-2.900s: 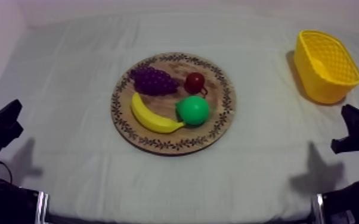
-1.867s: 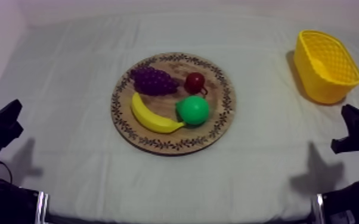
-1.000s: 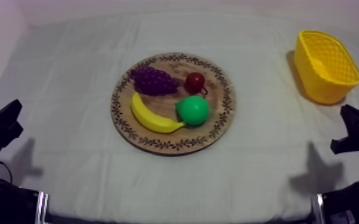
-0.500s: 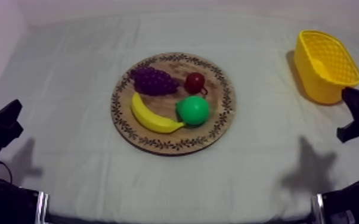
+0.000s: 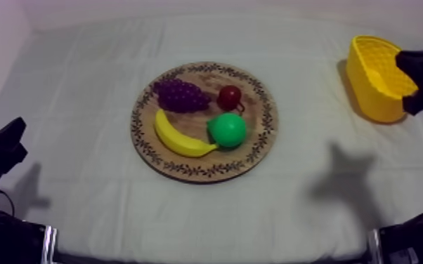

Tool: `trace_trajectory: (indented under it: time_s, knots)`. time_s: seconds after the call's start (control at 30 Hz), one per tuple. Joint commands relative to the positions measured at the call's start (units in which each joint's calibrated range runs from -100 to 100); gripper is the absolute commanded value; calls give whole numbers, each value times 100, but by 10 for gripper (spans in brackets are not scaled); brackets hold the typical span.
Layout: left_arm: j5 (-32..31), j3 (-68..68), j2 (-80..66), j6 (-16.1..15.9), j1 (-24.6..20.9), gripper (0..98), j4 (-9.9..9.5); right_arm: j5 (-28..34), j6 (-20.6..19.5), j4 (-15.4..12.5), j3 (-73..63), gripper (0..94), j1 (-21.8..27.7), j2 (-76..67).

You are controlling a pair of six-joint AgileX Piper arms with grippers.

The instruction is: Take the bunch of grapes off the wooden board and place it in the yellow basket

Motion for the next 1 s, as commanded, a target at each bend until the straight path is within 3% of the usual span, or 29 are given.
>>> trace_trajectory:
  time_s: [0.0,0.57,0.97]
  knots:
    - [1,-2,0,0,-2,1,1,205,-105,134,-583,6,-227,528]
    - [1,-2,0,1,-2,1,1,1689,-184,572,-3457,6,-1357,2852]
    - [1,-2,0,1,-2,1,1,2452,252,504,-5000,6,-1770,4524]
